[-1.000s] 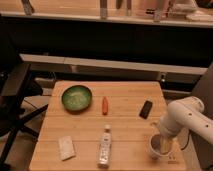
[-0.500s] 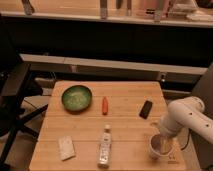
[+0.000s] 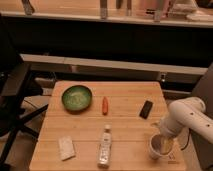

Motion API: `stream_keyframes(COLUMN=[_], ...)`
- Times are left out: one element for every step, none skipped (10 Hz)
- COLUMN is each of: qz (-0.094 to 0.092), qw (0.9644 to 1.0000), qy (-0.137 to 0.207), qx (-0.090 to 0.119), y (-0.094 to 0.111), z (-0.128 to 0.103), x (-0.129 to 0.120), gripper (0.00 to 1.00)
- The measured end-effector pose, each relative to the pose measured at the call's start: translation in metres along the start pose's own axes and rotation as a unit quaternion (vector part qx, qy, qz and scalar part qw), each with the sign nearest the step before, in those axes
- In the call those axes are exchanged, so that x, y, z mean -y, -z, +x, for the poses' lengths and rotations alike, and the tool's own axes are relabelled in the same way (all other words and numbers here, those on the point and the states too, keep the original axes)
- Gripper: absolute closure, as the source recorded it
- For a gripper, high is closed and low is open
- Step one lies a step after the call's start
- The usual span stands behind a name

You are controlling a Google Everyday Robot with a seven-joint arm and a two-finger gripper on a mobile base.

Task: Place the ceramic cup in the ceramic bowl

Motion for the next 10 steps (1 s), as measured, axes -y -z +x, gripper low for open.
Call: stream_keyframes(qz=[-0.001, -0.001, -0.001, -0.001, -0.002, -0.002, -0.003, -0.004, -0.004, -0.004], qw=[1.0000, 1.0000, 1.0000, 1.0000, 1.0000, 1.0000, 0.9999, 0.9999, 0.9999, 0.9999], qy=[0.000, 0.000, -0.001, -0.001, 0.000, -0.001, -0.001, -0.002, -0.002, -0.002], qx=[0.001, 0.004, 0.006, 0.007, 0.007, 0.008, 0.010, 0.013, 0.014, 0.014], y=[-0.0004, -0.0002, 0.0000, 0.0003, 0.0006, -0.0002, -0.0010, -0.0013, -0.0014, -0.0011], z=[0.0005, 0.0000, 0.0007, 0.0007, 0.0005, 0.0008, 0.0010, 0.0014, 0.0015, 0.0016], x=[-0.0005, 0.0000, -0.0008, -0.0010, -0.0011, -0.0014, -0.0018, -0.0023, -0.0025, -0.0028], gripper=[0.20, 0.20, 0.20, 0.20, 0.20, 0.20, 0.20, 0.20, 0.20, 0.20])
